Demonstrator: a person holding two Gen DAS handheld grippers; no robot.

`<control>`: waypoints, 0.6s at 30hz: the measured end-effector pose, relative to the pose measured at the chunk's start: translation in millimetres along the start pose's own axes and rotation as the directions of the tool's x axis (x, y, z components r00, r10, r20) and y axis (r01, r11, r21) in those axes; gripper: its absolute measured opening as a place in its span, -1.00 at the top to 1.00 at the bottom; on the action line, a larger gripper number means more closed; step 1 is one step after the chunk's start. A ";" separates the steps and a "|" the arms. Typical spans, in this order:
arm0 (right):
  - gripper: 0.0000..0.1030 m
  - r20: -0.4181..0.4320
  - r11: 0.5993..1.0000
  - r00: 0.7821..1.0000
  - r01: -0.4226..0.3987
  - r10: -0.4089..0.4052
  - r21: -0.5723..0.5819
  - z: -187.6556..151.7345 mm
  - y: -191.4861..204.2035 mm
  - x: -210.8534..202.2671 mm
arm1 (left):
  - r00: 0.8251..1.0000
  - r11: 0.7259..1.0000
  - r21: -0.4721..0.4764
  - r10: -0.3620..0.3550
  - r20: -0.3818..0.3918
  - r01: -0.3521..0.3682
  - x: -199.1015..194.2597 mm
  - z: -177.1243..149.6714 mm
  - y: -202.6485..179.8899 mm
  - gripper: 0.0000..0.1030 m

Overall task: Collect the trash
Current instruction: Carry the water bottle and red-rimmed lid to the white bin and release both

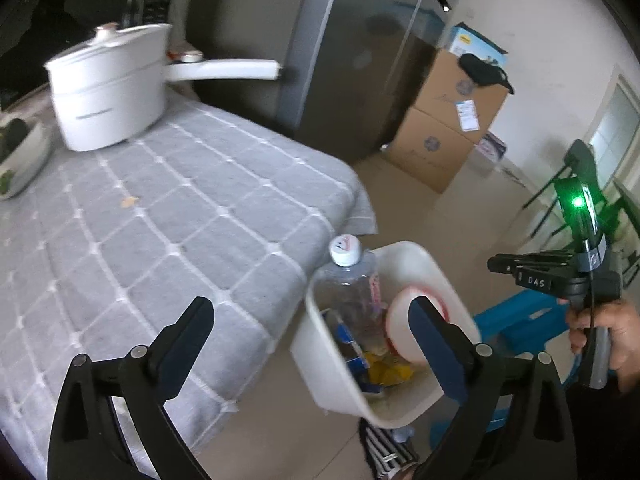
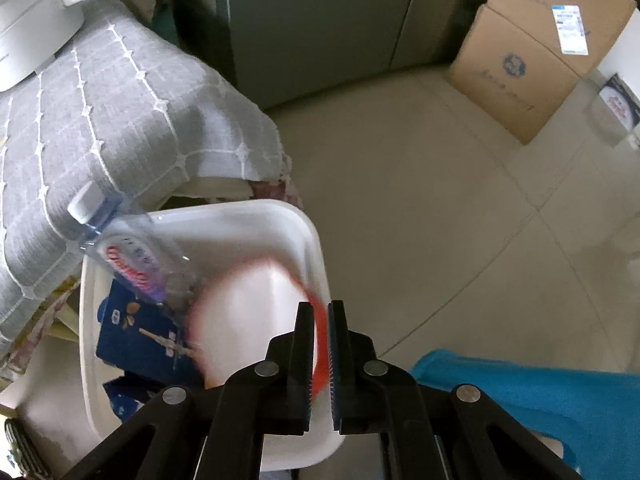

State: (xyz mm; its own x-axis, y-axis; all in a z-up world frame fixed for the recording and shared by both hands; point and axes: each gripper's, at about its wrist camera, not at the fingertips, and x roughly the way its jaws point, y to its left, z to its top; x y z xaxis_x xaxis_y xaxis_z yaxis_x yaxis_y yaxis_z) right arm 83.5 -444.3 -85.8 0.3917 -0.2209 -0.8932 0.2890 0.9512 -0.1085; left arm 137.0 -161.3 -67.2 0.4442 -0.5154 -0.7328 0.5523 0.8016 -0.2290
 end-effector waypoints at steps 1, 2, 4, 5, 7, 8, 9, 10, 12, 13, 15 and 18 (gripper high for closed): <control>0.37 -0.007 1.000 1.000 -0.003 0.003 0.005 0.7 1.0 1.4 | 1.000 1.000 -0.002 0.017 0.003 -0.017 -2.3 -1.2 1.7 -0.96; 0.21 -0.010 1.000 1.000 -0.012 0.012 0.015 1.4 1.8 1.6 | 0.999 0.999 -0.006 0.043 0.007 -0.043 -6.7 -3.8 4.2 -0.97; 0.03 0.004 0.999 0.999 -0.033 0.033 0.026 2.1 3.8 -2.4 | 0.996 0.996 -0.018 0.083 0.011 -0.083 -13.2 -7.8 8.2 -0.98; 0.01 0.015 0.999 0.999 -0.044 0.043 0.025 2.0 5.6 -5.8 | 0.995 0.995 -0.025 0.100 0.012 -0.100 -16.7 -10.2 10.5 -0.98; -0.09 0.032 0.999 0.998 -0.049 0.048 0.018 0.9 11.6 -11.3 | 0.990 0.989 -0.044 0.141 0.004 -0.141 -24.4 -16.0 16.7 -0.99; -0.15 0.039 0.999 0.998 -0.050 0.050 0.014 0.2 14.4 -13.8 | 0.986 0.985 -0.049 0.164 -0.004 -0.164 -26.8 -18.7 19.0 -0.99; -0.18 0.049 0.999 0.997 -0.053 0.052 0.008 -1.1 18.2 -17.1 | 0.980 0.978 -0.057 0.199 -0.005 -0.199 -31.8 -22.8 21.4 -0.99; -0.22 0.056 0.999 0.997 -0.054 0.054 0.004 -2.1 21.3 -19.6 | 0.976 0.974 -0.064 0.218 -0.001 -0.218 -36.2 -25.5 23.6 -0.99; -0.27 0.079 0.998 0.995 -0.063 0.063 -0.001 -5.7 28.5 -27.4 | 0.966 0.962 -0.094 0.258 0.005 -0.257 -48.6 -32.6 28.0 -0.99; -0.29 0.090 0.998 0.994 -0.068 0.068 -0.002 -7.7 31.5 -31.2 | 0.962 0.957 -0.109 0.272 0.008 -0.269 -54.6 -35.9 29.6 -0.99; -0.35 0.120 0.996 0.988 -0.092 0.092 -0.007 -15.4 40.5 -43.0 | 0.951 0.943 -0.138 0.308 0.015 -0.303 -68.1 -44.1 31.3 -0.99; -0.43 0.170 0.991 0.977 -0.129 0.131 -0.022 -30.6 55.8 -62.9 | 0.934 0.923 -0.167 0.355 0.028 -0.346 -86.7 -55.5 30.8 -0.99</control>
State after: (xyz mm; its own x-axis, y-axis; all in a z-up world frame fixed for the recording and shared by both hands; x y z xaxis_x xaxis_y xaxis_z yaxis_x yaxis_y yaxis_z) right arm 48.3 -370.7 -49.1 0.5687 -0.1277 -0.8126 0.2164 0.9763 -0.0019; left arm 76.4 -75.1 -46.3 0.6312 -0.2053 -0.7479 0.2381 0.9691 -0.0651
